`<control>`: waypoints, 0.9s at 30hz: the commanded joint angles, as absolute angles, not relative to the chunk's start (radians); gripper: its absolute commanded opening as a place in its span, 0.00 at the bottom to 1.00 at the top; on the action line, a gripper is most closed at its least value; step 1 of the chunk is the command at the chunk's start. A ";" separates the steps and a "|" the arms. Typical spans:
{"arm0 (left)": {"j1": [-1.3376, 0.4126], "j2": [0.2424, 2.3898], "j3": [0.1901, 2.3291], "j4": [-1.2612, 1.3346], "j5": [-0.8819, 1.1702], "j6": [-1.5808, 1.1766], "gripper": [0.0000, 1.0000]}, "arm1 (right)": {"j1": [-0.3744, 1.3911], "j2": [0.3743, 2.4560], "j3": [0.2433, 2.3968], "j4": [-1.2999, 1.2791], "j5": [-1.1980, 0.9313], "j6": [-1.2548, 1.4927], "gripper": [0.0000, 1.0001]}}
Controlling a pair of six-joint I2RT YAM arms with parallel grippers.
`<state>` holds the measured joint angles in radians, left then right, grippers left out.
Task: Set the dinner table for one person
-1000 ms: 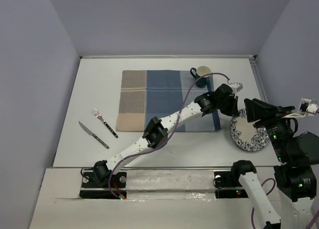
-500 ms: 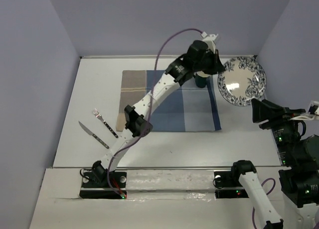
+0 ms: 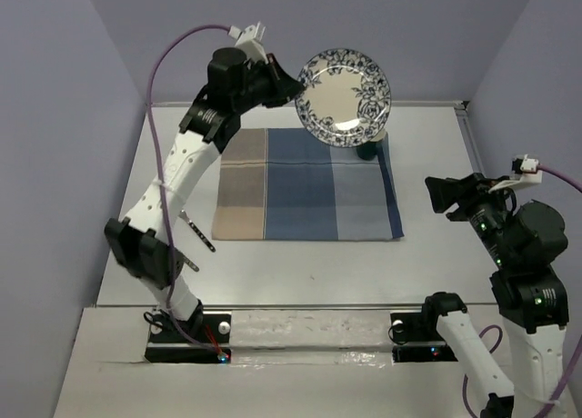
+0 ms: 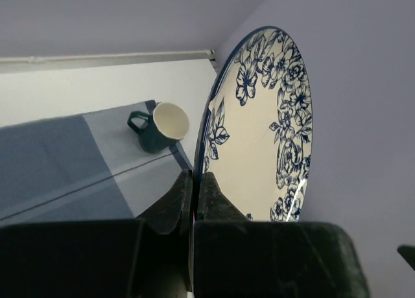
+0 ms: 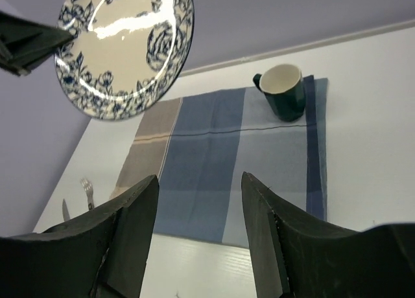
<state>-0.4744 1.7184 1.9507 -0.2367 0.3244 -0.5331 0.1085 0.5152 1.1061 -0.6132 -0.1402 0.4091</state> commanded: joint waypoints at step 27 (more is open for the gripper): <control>-0.232 1.512 0.683 0.934 0.262 -0.848 0.00 | 0.118 0.670 0.798 -0.285 -0.433 0.482 0.60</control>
<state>-0.2577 1.4918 0.6346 0.6323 0.1936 -0.7860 0.1123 0.6609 0.8101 -0.3607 -0.4072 0.4751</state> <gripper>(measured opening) 0.063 0.602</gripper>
